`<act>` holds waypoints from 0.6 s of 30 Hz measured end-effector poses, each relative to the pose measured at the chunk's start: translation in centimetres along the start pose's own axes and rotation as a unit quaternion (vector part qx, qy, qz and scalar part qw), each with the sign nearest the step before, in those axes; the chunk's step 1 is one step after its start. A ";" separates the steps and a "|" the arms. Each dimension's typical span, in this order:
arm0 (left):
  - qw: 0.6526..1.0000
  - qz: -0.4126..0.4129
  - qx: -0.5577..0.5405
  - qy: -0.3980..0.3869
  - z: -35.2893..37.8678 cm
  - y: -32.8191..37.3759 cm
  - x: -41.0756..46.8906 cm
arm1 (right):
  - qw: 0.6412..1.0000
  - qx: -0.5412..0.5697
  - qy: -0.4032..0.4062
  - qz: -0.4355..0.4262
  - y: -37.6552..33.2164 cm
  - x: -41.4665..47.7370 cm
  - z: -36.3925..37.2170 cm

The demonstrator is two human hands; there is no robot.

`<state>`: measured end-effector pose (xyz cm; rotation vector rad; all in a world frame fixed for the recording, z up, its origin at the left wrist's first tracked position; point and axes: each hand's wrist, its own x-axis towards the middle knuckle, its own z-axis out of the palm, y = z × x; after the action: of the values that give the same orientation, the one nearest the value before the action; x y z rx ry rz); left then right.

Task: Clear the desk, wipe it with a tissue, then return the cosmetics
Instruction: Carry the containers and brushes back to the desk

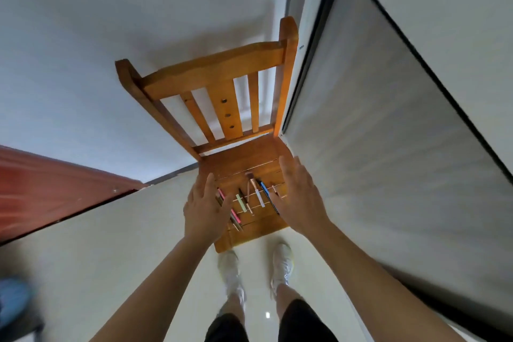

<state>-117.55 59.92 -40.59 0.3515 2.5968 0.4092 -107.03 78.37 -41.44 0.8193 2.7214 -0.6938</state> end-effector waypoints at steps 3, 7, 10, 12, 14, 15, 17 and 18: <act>0.997 -0.065 -0.008 -0.044 5.0 -1.5 2.5 | 0.998 -0.005 -0.048 0.043 2.5 2.3 4.9; 0.988 -0.140 -0.030 -0.054 11.5 -4.1 6.0 | 0.994 -0.006 -0.090 0.066 5.5 4.5 11.9; 0.982 -0.172 -0.046 -0.060 16.2 -6.3 8.3 | 0.991 -0.013 -0.108 0.082 7.3 5.8 16.7; 0.979 -0.188 -0.051 -0.062 19.0 -7.7 9.4 | 0.989 -0.020 -0.113 0.096 8.2 6.7 19.5; 0.977 -0.202 -0.047 -0.057 21.5 -8.8 10.4 | 0.987 -0.027 -0.106 0.116 9.1 7.4 21.8; 0.976 -0.208 -0.044 -0.050 22.6 -9.3 10.9 | 0.986 -0.033 -0.103 0.127 9.5 7.8 22.8; 0.975 -0.218 -0.041 -0.031 24.5 -10.1 11.6 | 0.984 -0.045 -0.098 0.141 10.1 8.3 24.4; 0.974 -0.223 -0.042 -0.019 25.2 -10.4 11.9 | 0.984 -0.050 -0.095 0.141 10.3 8.5 25.0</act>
<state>-116.90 59.69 -70.32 -0.2495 2.5114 0.3448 -106.48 77.41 -69.78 1.0287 2.3865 -0.5386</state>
